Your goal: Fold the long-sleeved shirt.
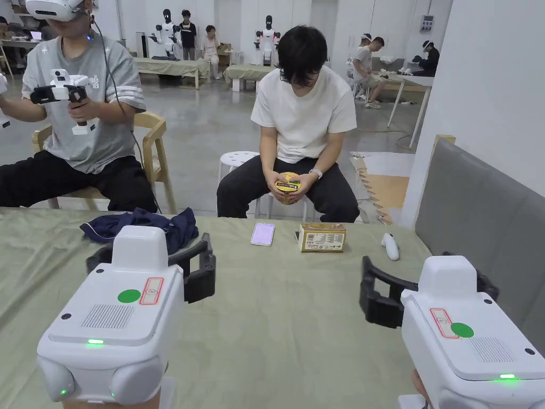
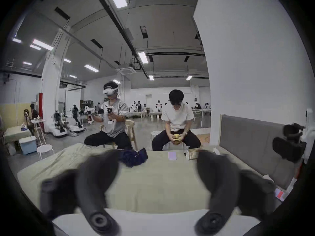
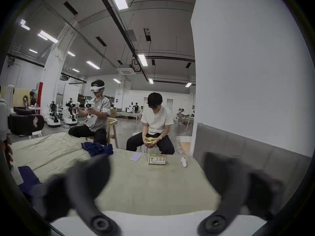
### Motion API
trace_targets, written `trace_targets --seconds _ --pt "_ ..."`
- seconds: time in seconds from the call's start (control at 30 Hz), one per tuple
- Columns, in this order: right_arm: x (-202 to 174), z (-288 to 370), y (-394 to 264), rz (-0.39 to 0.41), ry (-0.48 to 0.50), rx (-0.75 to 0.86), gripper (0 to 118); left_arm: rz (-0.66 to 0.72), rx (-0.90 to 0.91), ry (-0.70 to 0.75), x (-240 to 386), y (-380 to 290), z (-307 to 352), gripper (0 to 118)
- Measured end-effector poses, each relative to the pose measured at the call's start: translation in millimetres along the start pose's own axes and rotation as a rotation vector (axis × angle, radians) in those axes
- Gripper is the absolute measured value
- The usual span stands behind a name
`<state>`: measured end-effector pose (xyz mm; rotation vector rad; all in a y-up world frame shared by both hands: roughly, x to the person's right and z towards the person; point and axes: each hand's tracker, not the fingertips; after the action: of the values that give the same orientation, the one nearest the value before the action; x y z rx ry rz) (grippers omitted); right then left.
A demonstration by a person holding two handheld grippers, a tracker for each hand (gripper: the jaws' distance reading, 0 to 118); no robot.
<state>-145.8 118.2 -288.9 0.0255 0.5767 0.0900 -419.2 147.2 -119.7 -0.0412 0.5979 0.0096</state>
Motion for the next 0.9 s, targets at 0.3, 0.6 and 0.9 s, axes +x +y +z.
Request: trace_targets --seconds 0.3,0.6,0.9 --pt "-1 1 7 0.012 -0.029 0.034 118 -0.03 0.046 0.023 3 0 7 111" --pt "4 4 14 0.023 -0.041 0.048 118 -0.012 0.057 -0.014 2 4 12 111" --pt "-4 7 9 0.034 -0.03 0.063 118 -0.001 0.08 -0.016 -3 2 13 111"
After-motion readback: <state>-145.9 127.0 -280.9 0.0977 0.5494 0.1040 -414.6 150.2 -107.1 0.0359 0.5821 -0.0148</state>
